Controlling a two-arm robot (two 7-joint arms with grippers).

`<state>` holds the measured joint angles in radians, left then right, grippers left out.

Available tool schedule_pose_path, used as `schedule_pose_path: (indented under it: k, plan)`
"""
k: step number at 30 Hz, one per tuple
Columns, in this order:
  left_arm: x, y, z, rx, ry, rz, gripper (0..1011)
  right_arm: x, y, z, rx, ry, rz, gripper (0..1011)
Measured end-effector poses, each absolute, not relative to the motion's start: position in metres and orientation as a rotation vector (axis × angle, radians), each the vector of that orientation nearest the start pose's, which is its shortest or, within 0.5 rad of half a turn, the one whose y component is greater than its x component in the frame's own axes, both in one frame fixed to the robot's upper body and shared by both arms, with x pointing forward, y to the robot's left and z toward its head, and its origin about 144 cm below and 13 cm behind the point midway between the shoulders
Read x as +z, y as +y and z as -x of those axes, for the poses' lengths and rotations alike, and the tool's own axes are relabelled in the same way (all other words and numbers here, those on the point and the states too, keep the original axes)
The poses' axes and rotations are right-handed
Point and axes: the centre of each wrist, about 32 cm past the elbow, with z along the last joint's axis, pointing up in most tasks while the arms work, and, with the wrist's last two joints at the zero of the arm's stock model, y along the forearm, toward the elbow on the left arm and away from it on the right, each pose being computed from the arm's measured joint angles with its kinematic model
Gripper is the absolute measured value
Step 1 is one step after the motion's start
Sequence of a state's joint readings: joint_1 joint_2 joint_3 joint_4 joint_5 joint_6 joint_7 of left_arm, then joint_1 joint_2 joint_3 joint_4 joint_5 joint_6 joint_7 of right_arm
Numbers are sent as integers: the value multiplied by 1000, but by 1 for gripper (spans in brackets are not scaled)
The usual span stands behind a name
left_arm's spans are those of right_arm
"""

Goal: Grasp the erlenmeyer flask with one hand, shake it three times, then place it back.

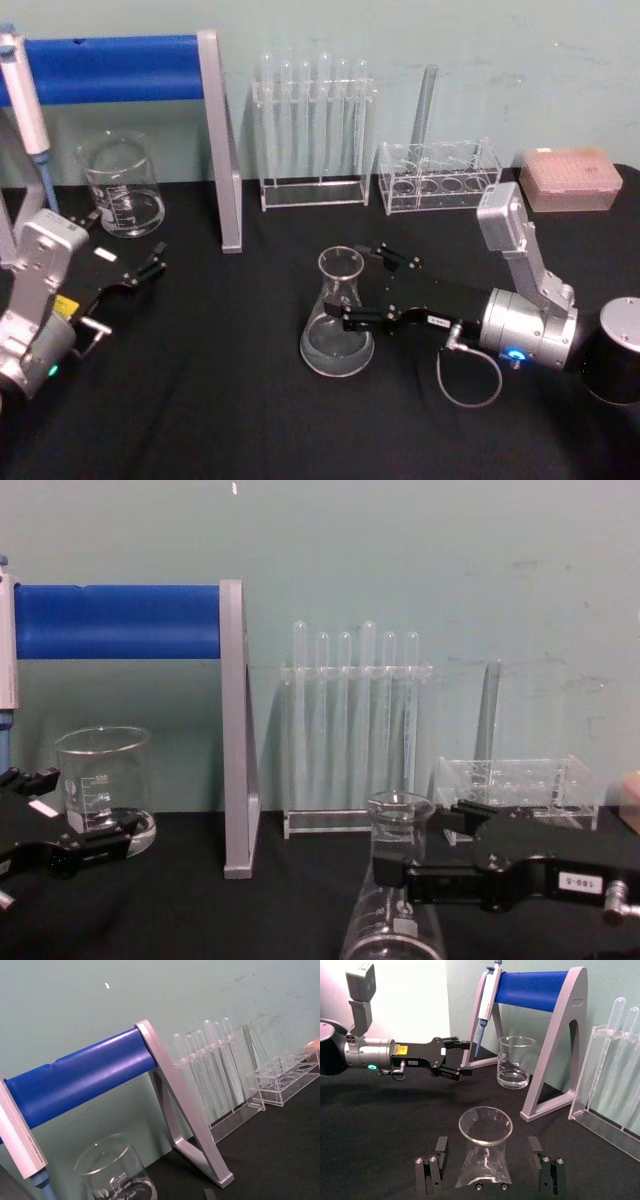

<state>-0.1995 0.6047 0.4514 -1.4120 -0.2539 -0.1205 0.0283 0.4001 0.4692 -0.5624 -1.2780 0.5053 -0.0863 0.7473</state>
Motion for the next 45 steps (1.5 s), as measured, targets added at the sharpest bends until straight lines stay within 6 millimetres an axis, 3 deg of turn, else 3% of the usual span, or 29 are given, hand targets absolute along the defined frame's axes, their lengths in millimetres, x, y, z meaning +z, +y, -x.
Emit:
schedule_pose_path:
  k: [43, 45]
  plan:
    - [1140, 310, -489, 1248, -285, -305, 1001, 1152, -248, -549, -483, 14, 120, 1000]
    - [1140, 310, -489, 1248, -285, -304, 1001, 1152, -248, -549, -483, 14, 120, 963]
